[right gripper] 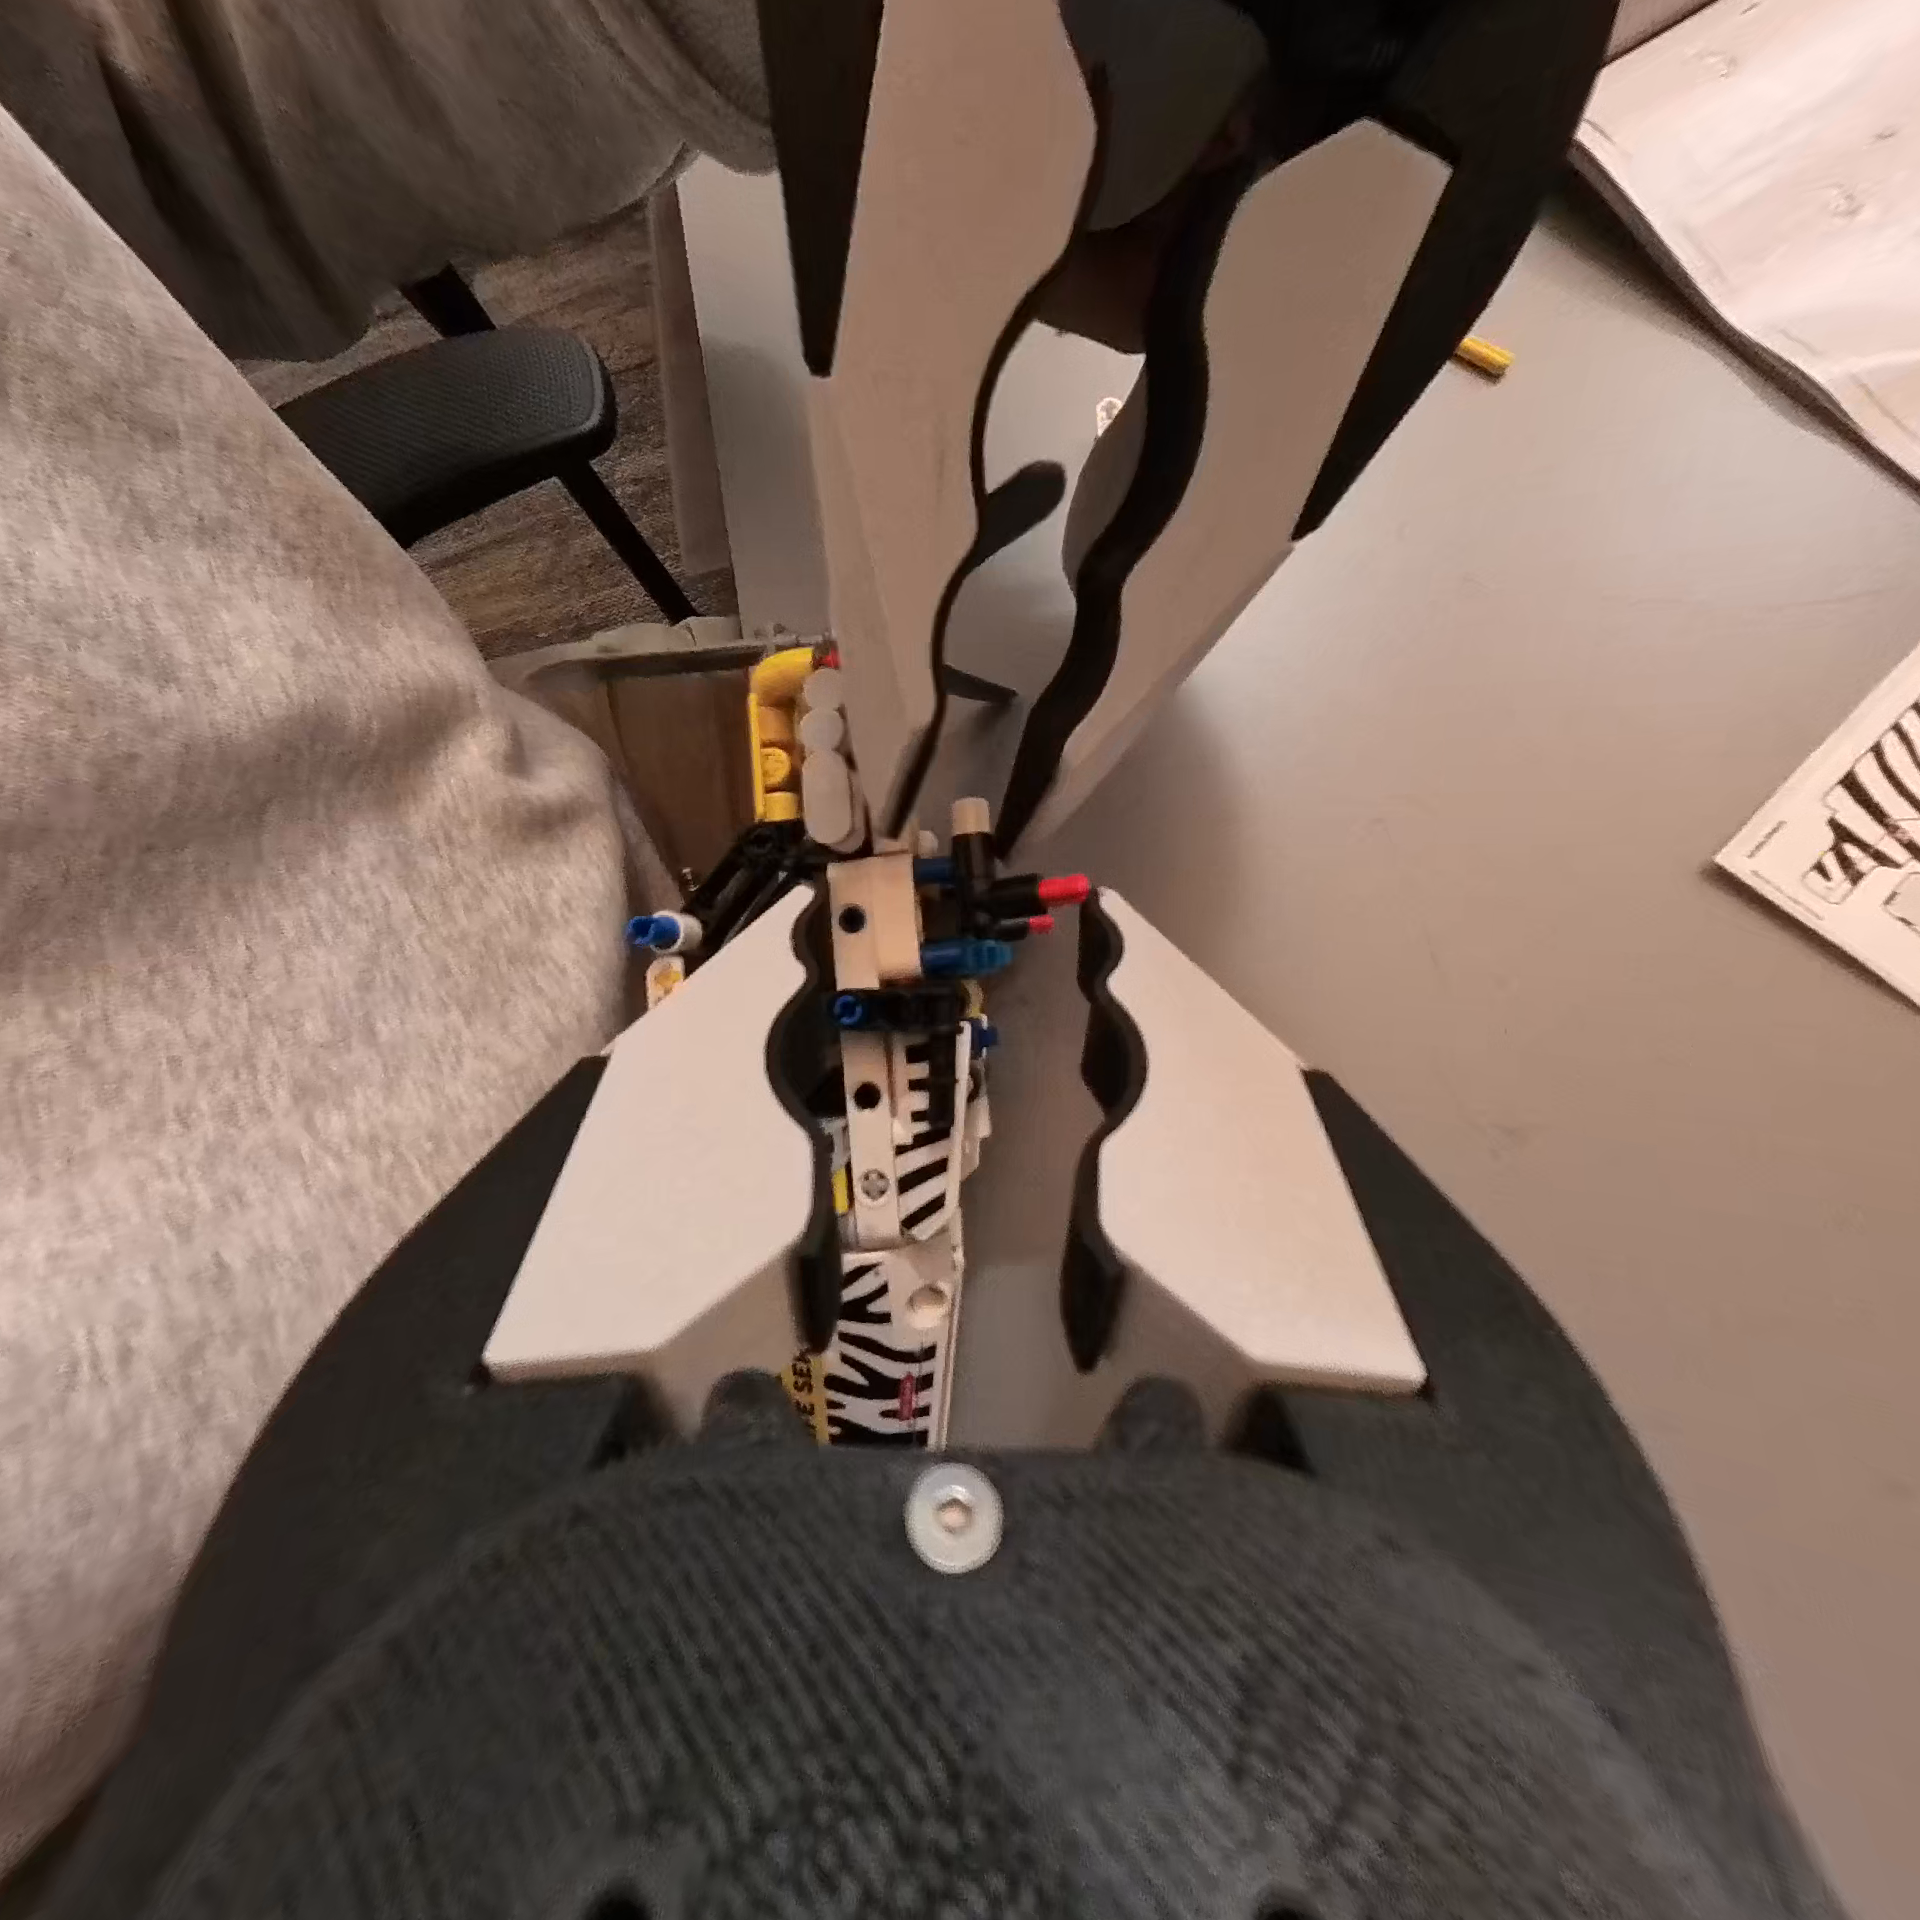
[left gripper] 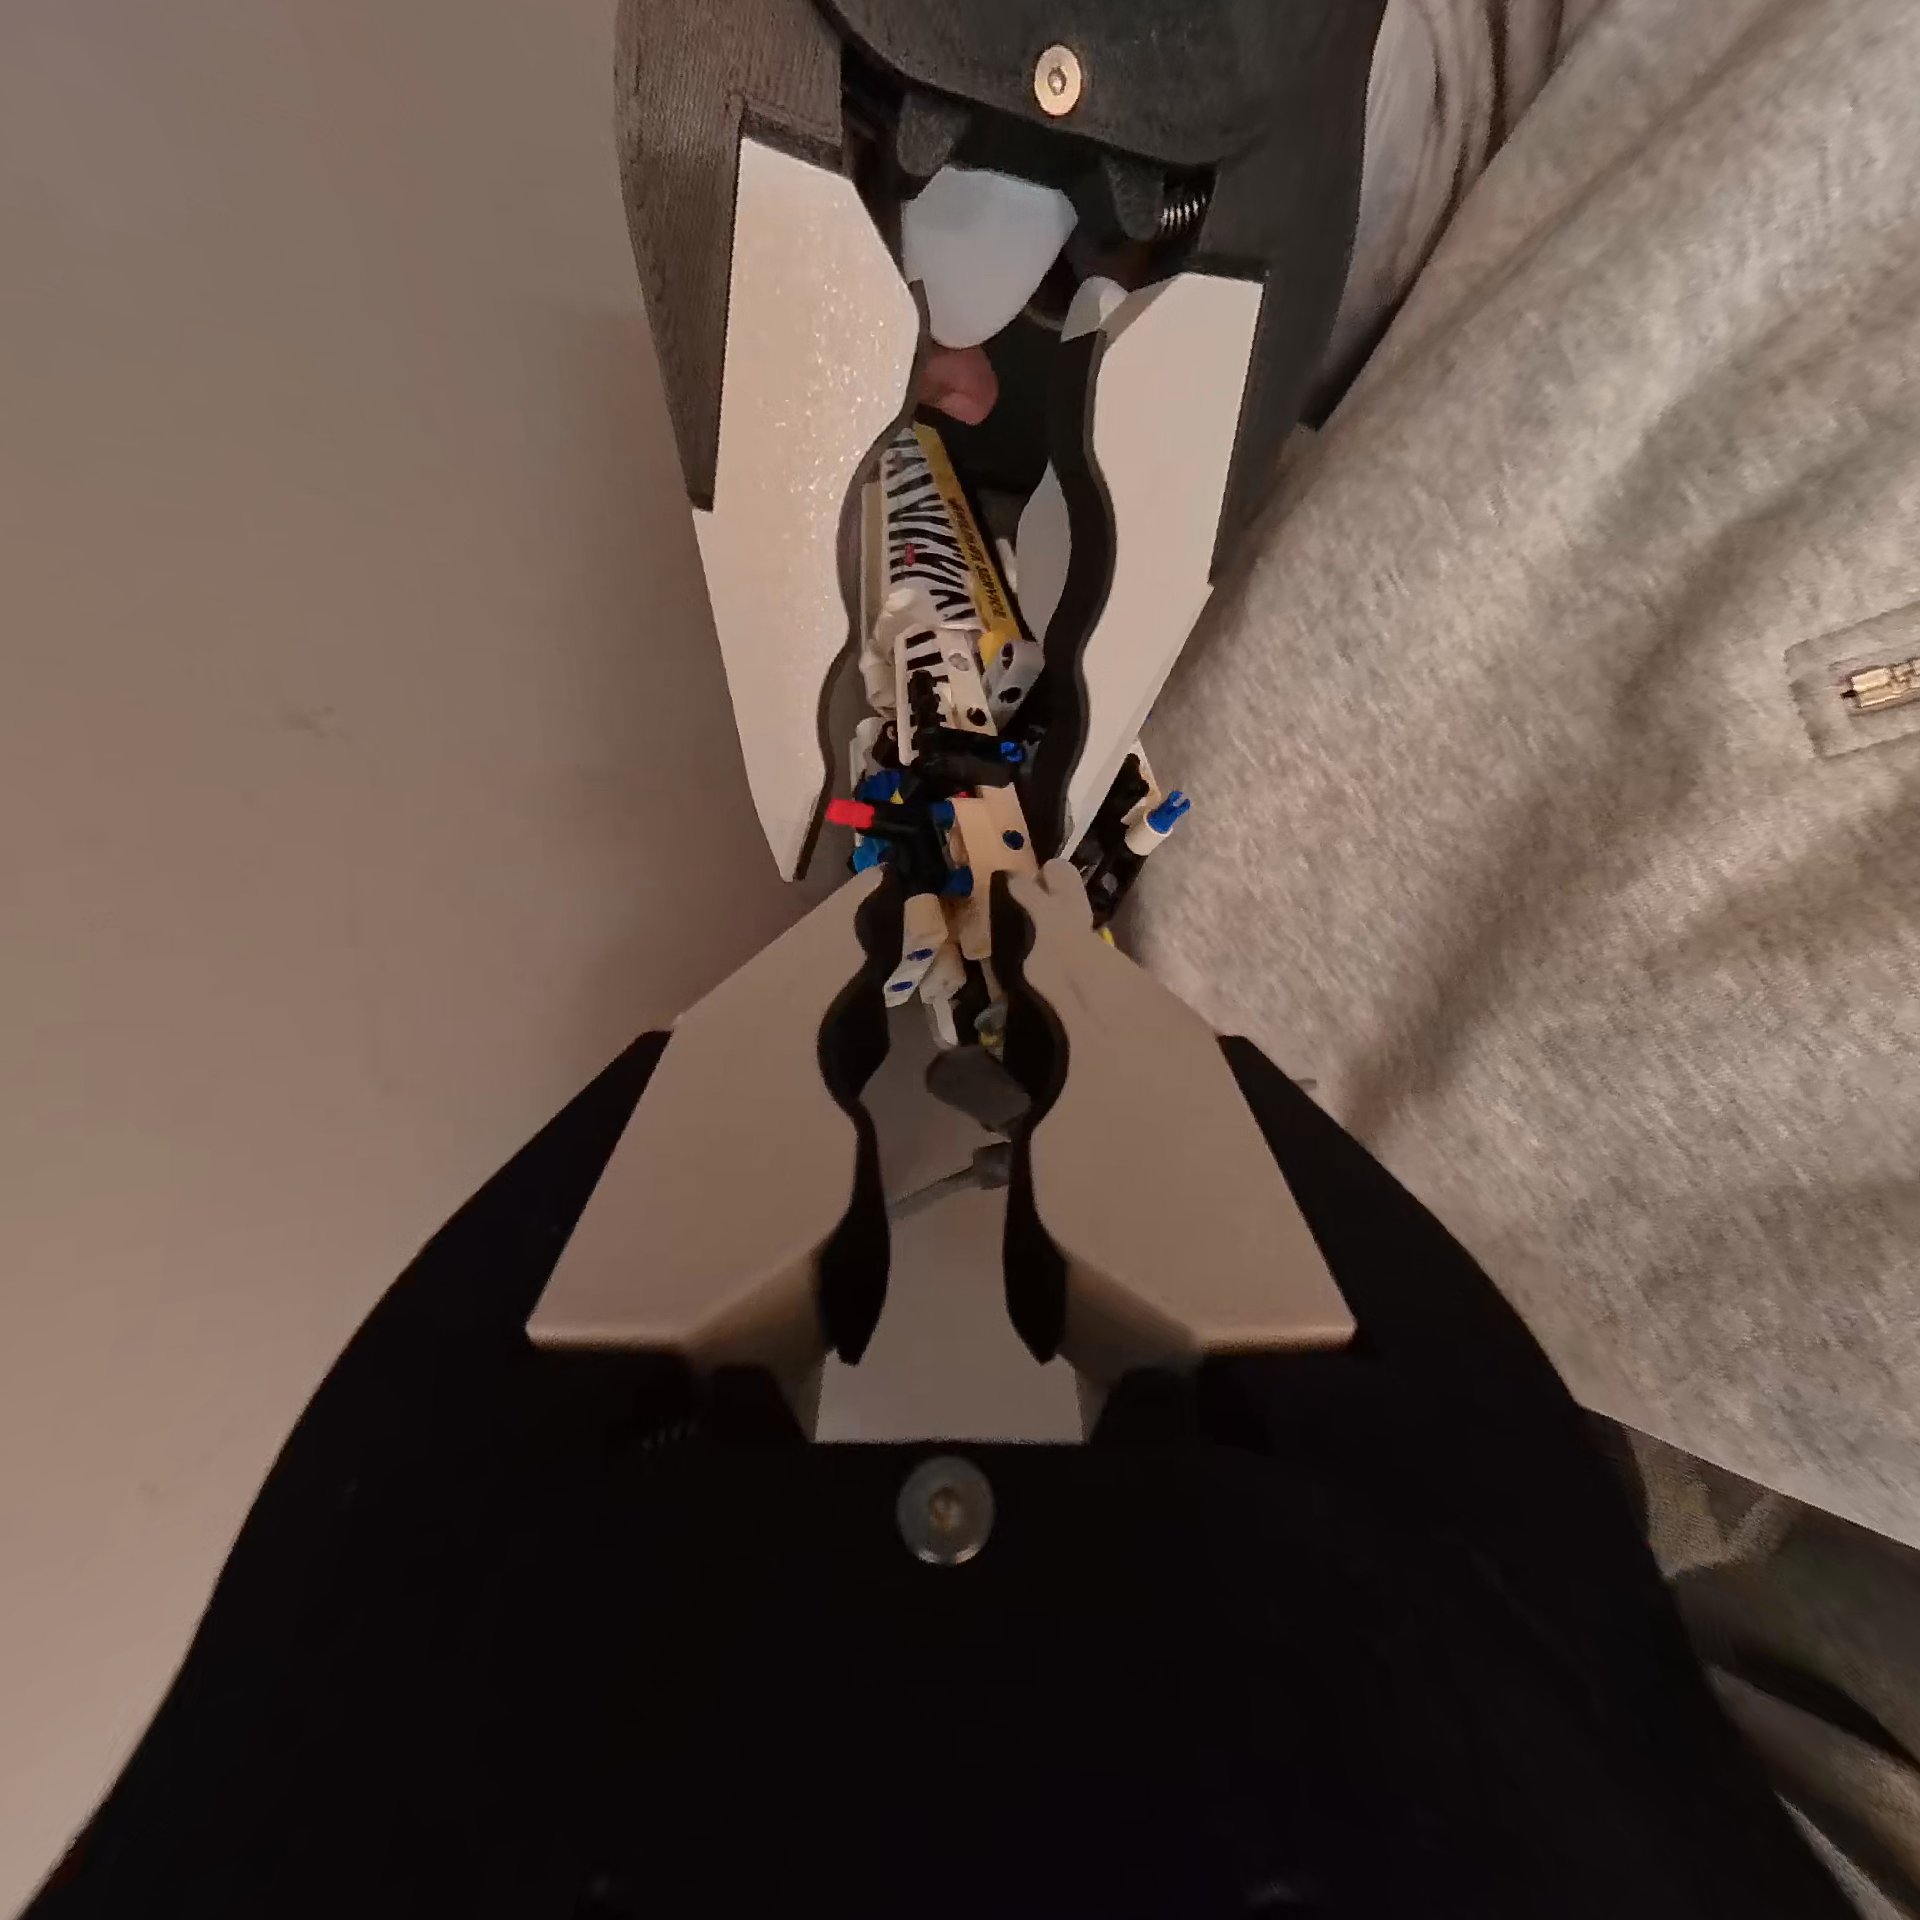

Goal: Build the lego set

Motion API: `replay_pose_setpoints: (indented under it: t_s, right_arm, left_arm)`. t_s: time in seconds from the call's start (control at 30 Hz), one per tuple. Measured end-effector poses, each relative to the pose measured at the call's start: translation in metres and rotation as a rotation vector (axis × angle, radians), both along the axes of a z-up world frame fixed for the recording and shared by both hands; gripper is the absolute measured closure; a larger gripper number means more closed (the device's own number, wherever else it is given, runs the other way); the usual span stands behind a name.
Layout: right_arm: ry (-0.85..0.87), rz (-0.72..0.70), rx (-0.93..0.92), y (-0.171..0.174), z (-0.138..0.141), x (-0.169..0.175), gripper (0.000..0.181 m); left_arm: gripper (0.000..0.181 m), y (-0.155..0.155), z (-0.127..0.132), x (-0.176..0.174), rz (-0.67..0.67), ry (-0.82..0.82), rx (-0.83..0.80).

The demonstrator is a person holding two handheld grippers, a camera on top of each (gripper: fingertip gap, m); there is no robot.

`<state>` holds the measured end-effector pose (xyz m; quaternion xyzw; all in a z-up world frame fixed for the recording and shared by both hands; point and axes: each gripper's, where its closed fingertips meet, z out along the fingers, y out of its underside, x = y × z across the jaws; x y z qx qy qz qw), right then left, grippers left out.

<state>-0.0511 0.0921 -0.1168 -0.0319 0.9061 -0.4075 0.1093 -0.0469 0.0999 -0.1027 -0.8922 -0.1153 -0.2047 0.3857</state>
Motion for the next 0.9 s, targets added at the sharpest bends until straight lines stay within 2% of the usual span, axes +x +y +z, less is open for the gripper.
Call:
replay_pose_setpoints:
  t_s: [0.13, 0.3, 0.33, 0.6, 0.77, 0.9]
  right_arm:
    - [-0.041, -0.023, -0.006, 0.001, 0.001, -0.002, 0.137]
    - [-0.121, -0.011, -0.009, 0.002, 0.000, -0.001, 0.139]
    - [-0.144, 0.006, -0.006, 0.003, 0.000, 0.002, 0.145]
    - [-0.202, 0.004, -0.003, 0.001, -0.002, 0.004, 0.146]
    - [-0.233, 0.021, 0.015, 0.000, -0.005, 0.008, 0.147]
    - [-0.248, 0.025, 0.007, 0.000, -0.005, 0.008, 0.147]
  left_arm:
    - [0.174, 0.001, -0.002, -0.005, 0.010, 0.052, -0.036]
    - [0.173, 0.001, -0.004, -0.006, -0.006, 0.125, -0.081]
    - [0.174, 0.001, -0.004, -0.006, -0.012, 0.139, -0.086]
    - [0.174, 0.000, -0.006, -0.005, -0.027, 0.214, -0.120]
    - [0.175, 0.000, -0.009, -0.002, -0.047, 0.225, -0.133]
    - [0.175, 0.001, -0.008, -0.005, -0.011, 0.199, -0.121]
